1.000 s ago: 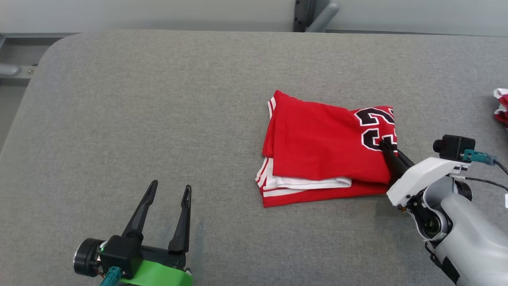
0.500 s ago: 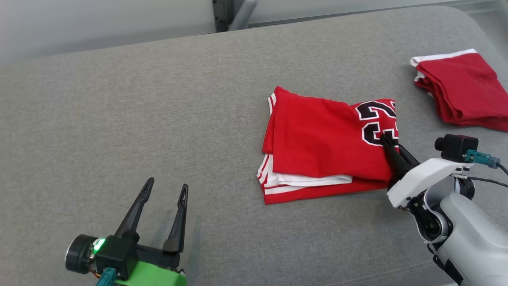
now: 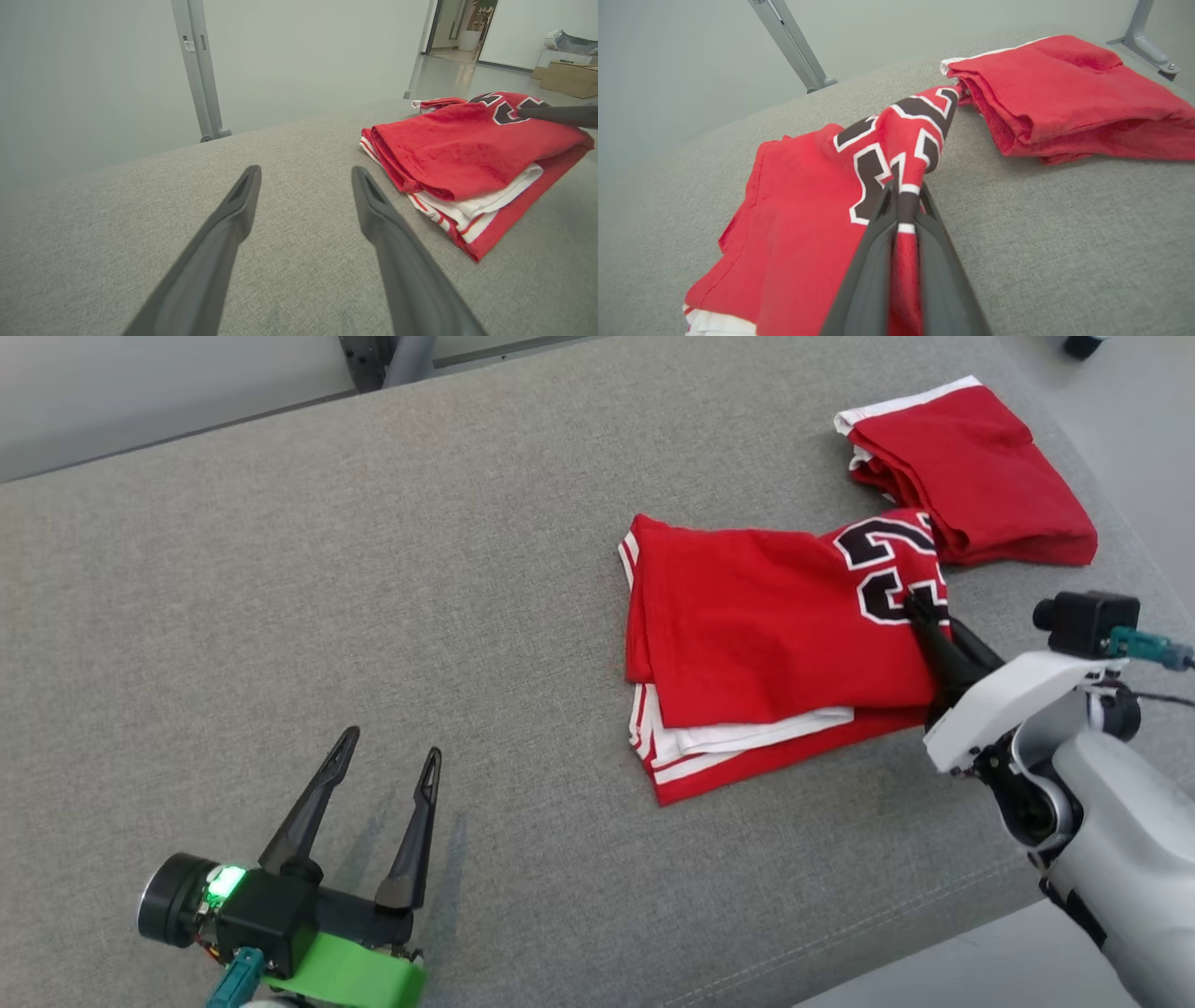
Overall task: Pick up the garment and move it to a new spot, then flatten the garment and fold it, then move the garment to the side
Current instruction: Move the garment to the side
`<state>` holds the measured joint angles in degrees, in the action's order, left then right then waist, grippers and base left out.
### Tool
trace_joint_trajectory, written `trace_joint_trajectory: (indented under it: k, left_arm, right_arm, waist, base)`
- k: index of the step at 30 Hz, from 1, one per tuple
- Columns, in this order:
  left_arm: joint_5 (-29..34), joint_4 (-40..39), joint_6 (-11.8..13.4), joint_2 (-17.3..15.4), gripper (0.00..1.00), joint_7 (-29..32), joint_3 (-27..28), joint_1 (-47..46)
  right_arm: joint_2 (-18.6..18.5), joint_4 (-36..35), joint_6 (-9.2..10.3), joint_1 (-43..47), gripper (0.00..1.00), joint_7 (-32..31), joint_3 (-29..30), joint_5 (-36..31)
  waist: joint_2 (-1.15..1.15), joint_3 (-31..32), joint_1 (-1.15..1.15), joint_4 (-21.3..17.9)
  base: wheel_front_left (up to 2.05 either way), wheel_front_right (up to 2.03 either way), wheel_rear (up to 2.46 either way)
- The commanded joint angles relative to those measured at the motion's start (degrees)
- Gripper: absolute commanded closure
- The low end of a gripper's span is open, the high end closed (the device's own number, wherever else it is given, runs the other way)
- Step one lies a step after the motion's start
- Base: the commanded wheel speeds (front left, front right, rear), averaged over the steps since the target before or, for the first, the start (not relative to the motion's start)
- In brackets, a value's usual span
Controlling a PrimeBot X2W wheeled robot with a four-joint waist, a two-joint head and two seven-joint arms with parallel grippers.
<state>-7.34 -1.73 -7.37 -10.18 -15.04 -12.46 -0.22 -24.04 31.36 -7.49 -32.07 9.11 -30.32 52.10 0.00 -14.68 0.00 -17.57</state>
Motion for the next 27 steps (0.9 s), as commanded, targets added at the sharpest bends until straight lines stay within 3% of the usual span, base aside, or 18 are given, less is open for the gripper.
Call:
trace_joint_trajectory:
  k: [1, 14, 22, 26, 27]
  left_arm:
    - [-0.07, -0.48, -0.22, -0.99, 0.0, -0.14, -0.25, -1.57]
    - [-1.43, -2.45, -0.22, -3.64, 0.0, -0.13, -0.58, -5.2]
    - [-2.26, -3.61, -0.22, -4.94, 0.0, -0.13, -0.67, -7.42]
    - [-2.69, -4.03, -0.22, -5.62, 0.0, -0.13, -0.72, -8.39]
    - [-2.8, -4.21, -0.22, -5.78, 0.0, -0.13, -0.78, -8.67]
  right_arm:
    - [-0.88, 0.1, 0.01, -2.15, 1.0, -0.4, 0.18, -1.07]
    - [-6.91, 2.47, 0.01, -15.25, 1.0, -6.39, 7.83, -6.56]
    - [-11.81, 4.3, 0.01, -19.38, 1.0, -10.13, 17.12, -13.42]
    - [-12.56, 5.27, 0.01, -19.91, 1.0, -12.61, 22.15, -18.13]
    - [-12.18, 5.54, 0.01, -19.88, 0.88, -13.28, 23.44, -19.18]
  waist:
    - [0.0, -2.85, 0.0, 0.34]
    - [0.0, -9.59, 0.0, 4.38]
    - [0.0, -13.67, 0.0, 6.9]
    - [0.0, -15.03, 0.0, 7.83]
    - [0.0, -15.32, 0.0, 8.08]
  base:
    - [0.0, 0.0, 0.0]
    - [0.0, 0.0, 0.0]
    - [0.0, 0.0, 0.0]
    - [0.0, 0.0, 0.0]
    - [0.0, 0.0, 0.0]
